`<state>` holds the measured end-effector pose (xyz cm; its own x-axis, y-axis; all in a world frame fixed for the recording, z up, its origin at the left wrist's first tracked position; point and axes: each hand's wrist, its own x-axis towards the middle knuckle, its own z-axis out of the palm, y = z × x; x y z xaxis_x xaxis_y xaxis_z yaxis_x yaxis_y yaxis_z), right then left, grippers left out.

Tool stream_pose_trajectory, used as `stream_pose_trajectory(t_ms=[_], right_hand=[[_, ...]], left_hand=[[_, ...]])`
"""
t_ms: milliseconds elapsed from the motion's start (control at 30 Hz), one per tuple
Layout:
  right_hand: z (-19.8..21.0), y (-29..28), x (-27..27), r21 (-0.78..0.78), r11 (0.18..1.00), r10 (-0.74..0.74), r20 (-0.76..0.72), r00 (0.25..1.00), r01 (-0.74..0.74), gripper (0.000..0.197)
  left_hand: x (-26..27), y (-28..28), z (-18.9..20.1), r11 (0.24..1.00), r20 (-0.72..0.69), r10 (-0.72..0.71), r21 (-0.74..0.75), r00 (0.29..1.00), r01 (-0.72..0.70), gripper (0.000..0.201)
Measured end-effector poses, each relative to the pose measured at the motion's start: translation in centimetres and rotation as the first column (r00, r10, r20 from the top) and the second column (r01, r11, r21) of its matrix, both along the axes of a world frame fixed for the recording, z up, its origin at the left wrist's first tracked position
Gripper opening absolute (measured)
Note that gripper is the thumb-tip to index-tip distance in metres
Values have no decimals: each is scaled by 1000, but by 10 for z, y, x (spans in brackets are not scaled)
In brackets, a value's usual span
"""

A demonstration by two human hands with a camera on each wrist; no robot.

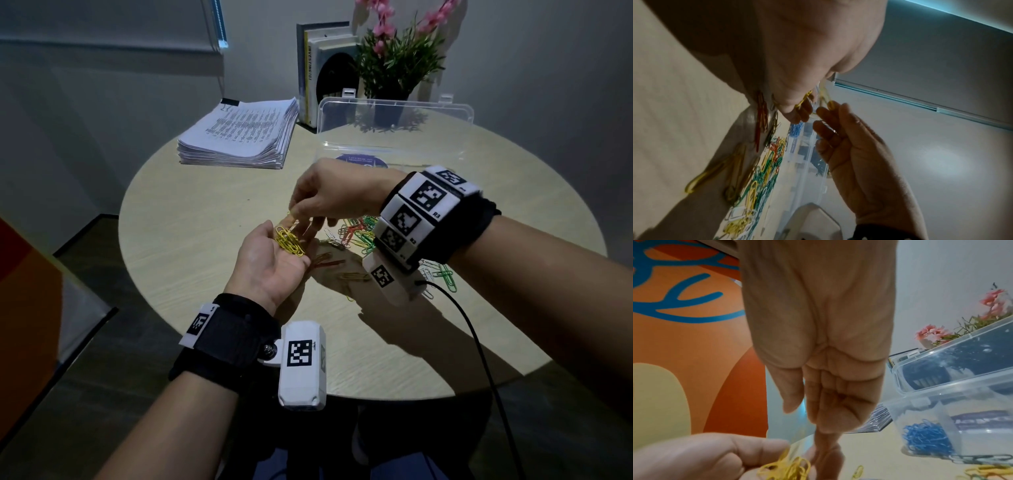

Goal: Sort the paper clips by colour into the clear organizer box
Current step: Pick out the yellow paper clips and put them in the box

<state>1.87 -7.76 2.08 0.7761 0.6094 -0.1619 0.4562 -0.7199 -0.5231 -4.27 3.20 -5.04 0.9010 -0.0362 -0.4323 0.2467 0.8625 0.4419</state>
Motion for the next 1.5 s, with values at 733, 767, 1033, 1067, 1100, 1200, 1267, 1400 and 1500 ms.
stream_pose_trajectory(t_ms=[733,767,1033,1067,1100,1200,1267,1400,1500], right_hand=[[-32,7,21,-394,918,2,138,990,53,18],[-30,11,25,-365,929,-5,149,989,60,20],[-38,51,56,-321,930,-94,268,959,181,26],[-38,55,58,-339,920,-105,263,959,194,26],[-38,58,59,-352,913,-120,252,960,206,25],[-39,62,61,-390,897,-112,254,961,207,16],[-47,62,65,-381,907,-79,269,960,181,14],[-52,64,63,-402,899,-61,276,959,173,19],[-45,69,58,-376,909,-94,233,968,179,18]], left_hand=[[12,36,-3,984,-74,181,8,981,-181,32],[13,38,-3,983,-77,185,5,980,-185,32],[18,47,-2,979,-96,201,-4,975,-202,31],[18,48,-2,979,-97,203,-9,974,-205,31],[18,49,-2,979,-96,203,-15,974,-206,30],[18,51,-2,979,-93,198,-28,976,-201,30],[18,53,-3,979,-93,195,-34,976,-199,31],[18,55,-3,980,-92,192,-24,977,-195,31],[17,59,-4,978,-90,205,-6,975,-206,31]])
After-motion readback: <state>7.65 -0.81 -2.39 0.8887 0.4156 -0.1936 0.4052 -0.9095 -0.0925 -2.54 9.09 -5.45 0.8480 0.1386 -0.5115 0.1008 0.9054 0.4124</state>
